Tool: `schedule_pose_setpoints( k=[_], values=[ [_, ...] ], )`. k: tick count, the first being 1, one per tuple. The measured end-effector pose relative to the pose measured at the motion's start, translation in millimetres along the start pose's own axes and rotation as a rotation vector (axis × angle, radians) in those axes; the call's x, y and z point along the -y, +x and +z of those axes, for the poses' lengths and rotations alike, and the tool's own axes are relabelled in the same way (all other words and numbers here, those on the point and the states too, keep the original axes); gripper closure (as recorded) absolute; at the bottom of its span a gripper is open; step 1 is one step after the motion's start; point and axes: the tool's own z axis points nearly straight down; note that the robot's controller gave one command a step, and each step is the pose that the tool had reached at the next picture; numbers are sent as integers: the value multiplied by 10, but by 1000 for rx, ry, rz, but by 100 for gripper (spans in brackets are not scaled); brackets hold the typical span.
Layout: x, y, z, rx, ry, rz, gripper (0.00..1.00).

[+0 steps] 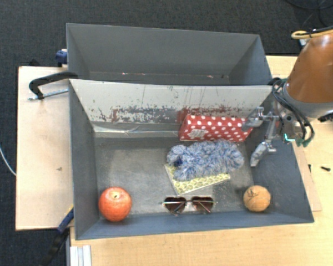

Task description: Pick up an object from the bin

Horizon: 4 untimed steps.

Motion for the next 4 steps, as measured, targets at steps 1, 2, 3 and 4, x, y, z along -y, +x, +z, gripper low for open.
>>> schedule_pose_setpoints(
  k=[1,2,3,4],
  values=[
    [-4,-19,-39,7,1,-2,0],
    [-112,419,1001,6,1,-298,100],
    [-110,413,999,10,3,-303,100],
    [-110,399,496,4,0,-314,100]
  ],
)
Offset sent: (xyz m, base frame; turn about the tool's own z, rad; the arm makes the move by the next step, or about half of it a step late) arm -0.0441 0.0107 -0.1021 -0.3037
